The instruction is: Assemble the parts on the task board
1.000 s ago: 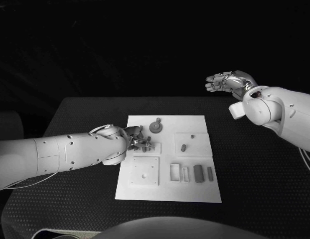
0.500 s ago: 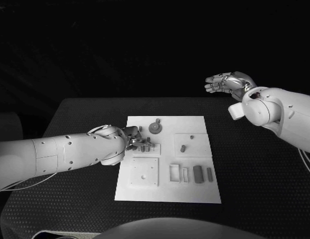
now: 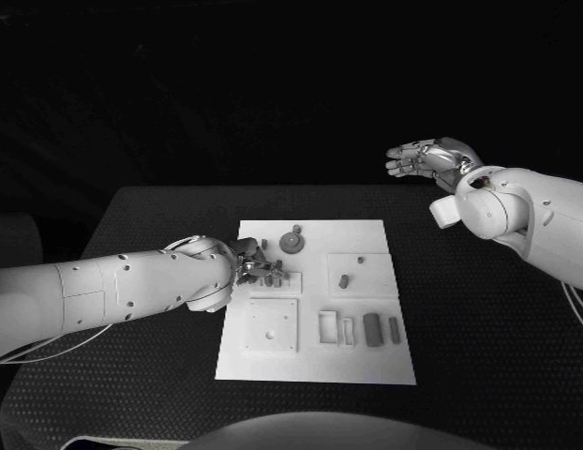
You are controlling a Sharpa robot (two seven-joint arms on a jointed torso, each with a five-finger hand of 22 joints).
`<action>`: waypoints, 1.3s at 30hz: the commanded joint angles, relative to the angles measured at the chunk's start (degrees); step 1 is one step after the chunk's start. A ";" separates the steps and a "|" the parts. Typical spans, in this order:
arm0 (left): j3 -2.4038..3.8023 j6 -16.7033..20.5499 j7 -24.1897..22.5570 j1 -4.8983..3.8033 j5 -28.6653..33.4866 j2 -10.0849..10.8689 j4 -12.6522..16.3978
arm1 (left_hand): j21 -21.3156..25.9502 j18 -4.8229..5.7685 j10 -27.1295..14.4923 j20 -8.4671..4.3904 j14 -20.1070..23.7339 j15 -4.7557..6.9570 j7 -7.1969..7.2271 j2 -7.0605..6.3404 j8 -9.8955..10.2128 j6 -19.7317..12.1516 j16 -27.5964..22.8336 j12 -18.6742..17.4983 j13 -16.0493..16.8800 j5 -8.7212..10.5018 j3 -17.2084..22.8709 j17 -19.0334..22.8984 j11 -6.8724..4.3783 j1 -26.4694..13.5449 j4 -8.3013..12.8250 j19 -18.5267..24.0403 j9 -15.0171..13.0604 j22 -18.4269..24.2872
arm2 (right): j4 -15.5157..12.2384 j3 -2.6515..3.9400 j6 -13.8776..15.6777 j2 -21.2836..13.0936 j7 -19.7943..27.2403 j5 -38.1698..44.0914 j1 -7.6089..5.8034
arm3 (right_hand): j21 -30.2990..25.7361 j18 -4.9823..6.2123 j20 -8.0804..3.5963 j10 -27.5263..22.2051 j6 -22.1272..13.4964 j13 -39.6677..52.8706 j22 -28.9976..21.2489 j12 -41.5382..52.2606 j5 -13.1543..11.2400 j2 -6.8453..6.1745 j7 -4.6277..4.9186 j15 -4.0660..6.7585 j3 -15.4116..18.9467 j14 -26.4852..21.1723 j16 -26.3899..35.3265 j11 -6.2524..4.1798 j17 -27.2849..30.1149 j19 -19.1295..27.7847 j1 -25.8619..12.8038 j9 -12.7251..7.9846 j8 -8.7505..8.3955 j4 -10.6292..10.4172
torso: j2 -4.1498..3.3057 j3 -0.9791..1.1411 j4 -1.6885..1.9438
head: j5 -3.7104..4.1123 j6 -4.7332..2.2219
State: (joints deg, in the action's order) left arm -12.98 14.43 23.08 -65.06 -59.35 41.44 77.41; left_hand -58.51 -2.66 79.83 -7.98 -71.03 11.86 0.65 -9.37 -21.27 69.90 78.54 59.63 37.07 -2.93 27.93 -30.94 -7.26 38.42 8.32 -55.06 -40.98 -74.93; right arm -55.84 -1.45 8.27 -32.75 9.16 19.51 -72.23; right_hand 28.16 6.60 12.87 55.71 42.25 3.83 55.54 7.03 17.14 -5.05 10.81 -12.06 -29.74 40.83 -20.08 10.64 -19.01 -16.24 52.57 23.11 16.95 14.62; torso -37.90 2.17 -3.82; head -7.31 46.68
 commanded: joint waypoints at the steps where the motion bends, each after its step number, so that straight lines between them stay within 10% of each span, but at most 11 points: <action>1: 0.05 -1.28 -1.56 -0.02 2.66 -0.02 0.22 | 0.18 -1.03 -0.11 -7.32 0.35 -0.08 0.09 0.00 0.32 -0.43 -0.06 -0.34 -0.13 0.12 -0.19 0.10 0.18 1.03 0.98 0.53 0.13 -0.77 | -0.05 0.03 -0.94 -0.05 0.46 -0.02 0.04 | -0.25 -0.96 -0.04 0.49 -0.11 0.08 0.08 -0.40 0.30 0.08 1.45 -0.20 0.10 -0.22 0.31 0.11 0.05 0.26 -0.44 -0.05 0.13 -0.24 | 0.01 -0.03 0.12 | 0.12 -0.05; 19: -0.01 -2.52 -1.21 -0.02 0.47 -0.13 0.48 | 0.62 -0.75 0.11 -7.08 0.66 -0.33 -0.68 1.47 1.94 -1.52 -0.56 -1.09 -0.74 0.01 -0.99 0.63 0.93 6.17 5.25 0.47 1.24 -0.55 | -0.24 0.03 -0.93 -0.30 0.42 -0.02 0.08 | -0.27 -0.98 -0.06 0.55 -0.10 0.08 0.17 -0.49 0.37 0.09 1.50 -0.23 0.09 -0.22 0.30 0.11 0.05 0.29 -0.41 -0.08 0.14 -0.21 | -0.02 -0.01 0.10 | 0.11 0.05; 39: -0.16 -1.83 -0.22 -0.02 -1.89 -0.93 -0.19 | 0.92 -0.63 0.25 -7.05 0.68 -0.57 -1.38 2.16 3.80 -2.96 -0.68 -1.35 -0.98 0.00 -1.66 0.84 1.59 5.97 4.70 0.33 2.23 -0.47 | -0.35 0.03 -0.89 -0.32 0.41 -0.02 0.08 | -0.29 -1.02 -0.06 0.61 -0.10 0.08 0.27 -0.58 0.38 0.08 1.55 -0.26 0.14 -0.23 0.29 0.13 0.06 0.31 -0.51 -0.11 0.14 -0.26 | -0.01 0.05 0.03 | 0.13 0.11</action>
State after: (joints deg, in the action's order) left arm -13.13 12.71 22.76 -65.06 -60.27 40.67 77.15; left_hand -57.86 -2.65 80.04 -8.18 -70.61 11.41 -0.71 -7.69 -17.69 67.52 78.09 58.52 36.18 -2.93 26.59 -30.16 -6.22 44.34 13.13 -54.86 -38.77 -74.91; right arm -56.05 -1.45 8.22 -33.07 9.14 19.51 -72.18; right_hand 28.16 6.60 12.87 55.91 42.25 3.83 55.71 6.80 17.13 -5.05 10.81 -12.06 -29.74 40.83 -20.08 10.85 -19.02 -16.25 52.58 23.07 16.95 14.62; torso -37.95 2.20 -3.82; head -7.19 46.75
